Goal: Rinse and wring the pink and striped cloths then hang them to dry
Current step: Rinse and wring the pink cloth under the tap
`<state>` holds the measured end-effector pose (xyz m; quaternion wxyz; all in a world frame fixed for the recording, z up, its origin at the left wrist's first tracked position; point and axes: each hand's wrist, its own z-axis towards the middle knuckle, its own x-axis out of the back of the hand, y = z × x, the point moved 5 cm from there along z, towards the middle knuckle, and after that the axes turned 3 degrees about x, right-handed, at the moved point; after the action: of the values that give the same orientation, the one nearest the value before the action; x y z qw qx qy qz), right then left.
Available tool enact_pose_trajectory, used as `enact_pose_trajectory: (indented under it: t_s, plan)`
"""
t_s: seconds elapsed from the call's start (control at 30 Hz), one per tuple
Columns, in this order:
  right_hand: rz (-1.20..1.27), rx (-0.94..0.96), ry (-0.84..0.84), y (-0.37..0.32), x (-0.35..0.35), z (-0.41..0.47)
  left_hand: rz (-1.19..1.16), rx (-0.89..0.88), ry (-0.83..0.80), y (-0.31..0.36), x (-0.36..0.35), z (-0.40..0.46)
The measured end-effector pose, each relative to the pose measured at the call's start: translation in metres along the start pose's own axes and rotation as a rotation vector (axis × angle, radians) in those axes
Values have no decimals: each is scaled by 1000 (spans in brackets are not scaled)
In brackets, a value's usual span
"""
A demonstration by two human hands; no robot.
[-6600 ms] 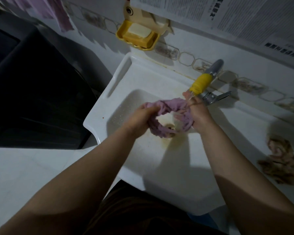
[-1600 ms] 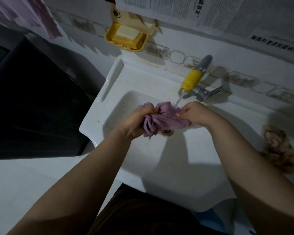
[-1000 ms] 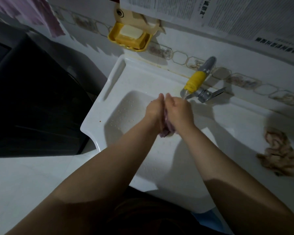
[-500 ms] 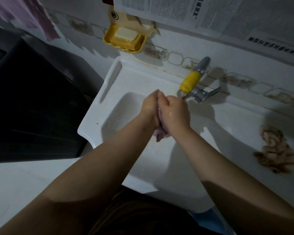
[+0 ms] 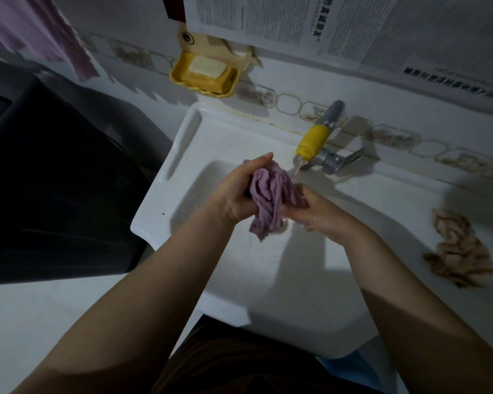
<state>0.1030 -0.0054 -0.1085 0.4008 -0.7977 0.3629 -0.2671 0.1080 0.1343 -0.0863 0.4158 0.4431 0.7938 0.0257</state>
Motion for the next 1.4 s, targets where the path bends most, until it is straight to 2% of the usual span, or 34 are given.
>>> enact_pose_trajectory:
  t_s: [0.07,0.13,0.27,0.3,0.4,0.5,0.6,0.8,0.87,0.93,1.03,1.13,1.2,1.3,1.37,1.4]
  plan:
    - [-48,84,-23,-2,-4,-2,-16,-31,13,8,8,1]
    - [-14,146,120,-11,5,-4,-31,-35,8,16,17,4]
    - [374,106,289,-20,20,1,167,55,105,10,29,4]
    - [382,86,326,-21,21,4,224,72,158,6,31,6]
    - [303,61,475,-25,29,12,363,40,231,-3,36,5]
    - [254,75,612,-29,33,16,383,12,55,-13,21,-3]
    - [247,119,637,-36,18,21,390,2,-50,-25,8,-4]
    - [1,107,800,-36,30,21,151,-33,98,-20,24,6]
    - [-9,89,849,-23,31,20,105,-34,119,-21,22,7]
    - [55,80,895,-19,24,16,101,-35,217,-21,23,9]
    - [75,162,833,-31,-7,6,171,-56,365,-15,29,17]
    - [-134,232,711,-48,-38,3,195,-103,453,-18,26,22]
    - [-206,166,736,-49,-27,16,214,-99,454,-23,15,22]
    - [-76,55,796,-43,2,36,113,-97,421,-26,-1,27]
    - [-63,92,785,-47,-7,36,90,-119,462,-12,6,30]
    - [-110,120,761,-50,-19,35,172,-168,519,-2,14,31]
